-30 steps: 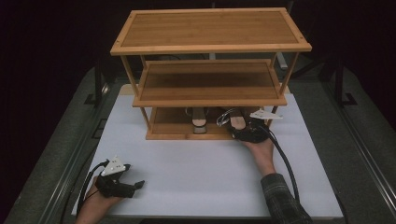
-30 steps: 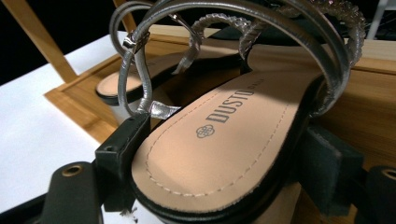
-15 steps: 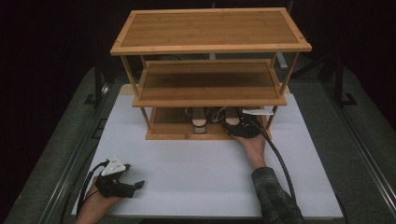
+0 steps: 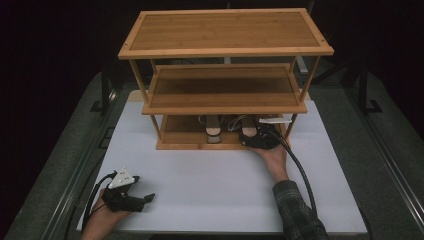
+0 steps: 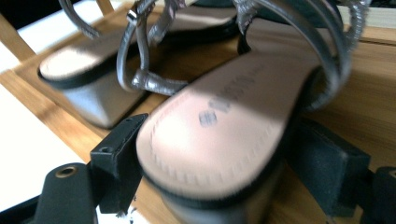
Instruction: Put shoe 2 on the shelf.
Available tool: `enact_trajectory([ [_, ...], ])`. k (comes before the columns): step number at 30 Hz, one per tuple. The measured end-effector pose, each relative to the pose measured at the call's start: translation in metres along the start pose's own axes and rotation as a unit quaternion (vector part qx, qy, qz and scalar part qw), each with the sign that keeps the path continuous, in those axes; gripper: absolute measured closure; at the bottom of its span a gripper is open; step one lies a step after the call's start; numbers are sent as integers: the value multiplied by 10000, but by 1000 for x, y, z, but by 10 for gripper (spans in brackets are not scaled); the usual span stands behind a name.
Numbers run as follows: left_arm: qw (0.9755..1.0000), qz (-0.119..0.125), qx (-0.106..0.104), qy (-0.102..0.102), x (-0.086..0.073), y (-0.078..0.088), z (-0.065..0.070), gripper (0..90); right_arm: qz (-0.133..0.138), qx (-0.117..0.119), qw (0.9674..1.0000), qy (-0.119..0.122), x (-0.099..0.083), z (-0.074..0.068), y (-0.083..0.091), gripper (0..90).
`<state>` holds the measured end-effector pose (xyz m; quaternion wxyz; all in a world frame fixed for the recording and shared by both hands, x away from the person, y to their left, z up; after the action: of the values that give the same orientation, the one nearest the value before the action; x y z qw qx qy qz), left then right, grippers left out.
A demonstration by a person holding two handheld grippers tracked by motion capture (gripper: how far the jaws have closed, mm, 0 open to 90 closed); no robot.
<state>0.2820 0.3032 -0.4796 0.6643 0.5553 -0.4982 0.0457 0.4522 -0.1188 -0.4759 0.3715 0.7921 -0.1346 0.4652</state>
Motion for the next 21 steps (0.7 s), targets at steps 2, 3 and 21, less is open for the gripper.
enact_trajectory([
  [2, 10000, -1, 0, -2, 0, 0, 0, 126, -96, -19, 9999, 87, -3, 0, 6, 216],
  [3, 10000, 0, 0, 0, 0, 0, 0, 126, -171, -24, 9998, 83, -4, -1, 10, 219],
  [21, 10000, 2, 6, -5, 0, 0, 0, 126, -70, -38, 9995, 321, -4, -10, 12, 373],
])
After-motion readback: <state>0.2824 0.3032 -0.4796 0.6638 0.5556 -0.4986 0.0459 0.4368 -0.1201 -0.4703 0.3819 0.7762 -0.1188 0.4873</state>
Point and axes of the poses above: each handheld gripper's, and its own axes: y roughly backward along the jaws, x roughly out of its top, z roughly to its right, the point moved 4 cm from there along -y, roughly forward along the jaws, and after that the axes turned 9 degrees about x, right-handed, at the moved point
